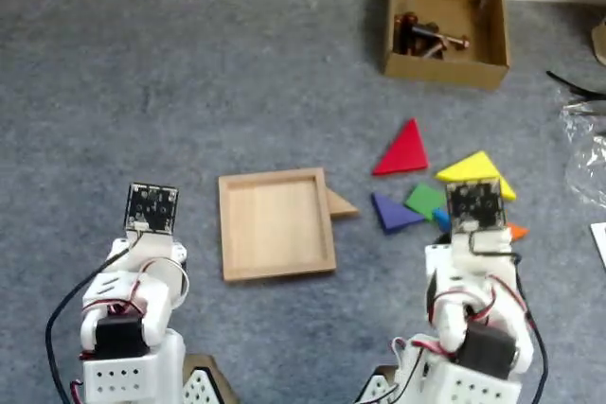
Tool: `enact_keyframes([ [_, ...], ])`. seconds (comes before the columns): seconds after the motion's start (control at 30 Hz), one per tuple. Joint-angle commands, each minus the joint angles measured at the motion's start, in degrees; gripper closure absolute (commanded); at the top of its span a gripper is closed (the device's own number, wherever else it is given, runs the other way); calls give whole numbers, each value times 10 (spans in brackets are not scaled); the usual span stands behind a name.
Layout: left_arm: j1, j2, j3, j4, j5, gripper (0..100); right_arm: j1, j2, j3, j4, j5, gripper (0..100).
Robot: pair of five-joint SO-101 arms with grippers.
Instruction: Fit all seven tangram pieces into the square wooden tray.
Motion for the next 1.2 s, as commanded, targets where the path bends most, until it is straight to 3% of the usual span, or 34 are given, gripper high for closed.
enact_keyframes([
  [0.0,-5,5,14,4,5,993,3,123,-87,7,-8,846],
  [0.33,-2,6,46,5,6,993,3,429,-244,3,-26,846],
  [0.47,45,6,51,9,6,993,3,529,-327,7,-45,847],
  [0.7,51,7,51,33,5,993,3,697,-463,48,-45,865],
  [0.87,51,7,51,75,5,993,3,786,-543,52,-44,952],
  [1.07,51,6,51,78,5,994,3,870,-633,95,-40,957],
  [1.17,51,6,51,78,5,995,3,919,-687,137,-4,958],
])
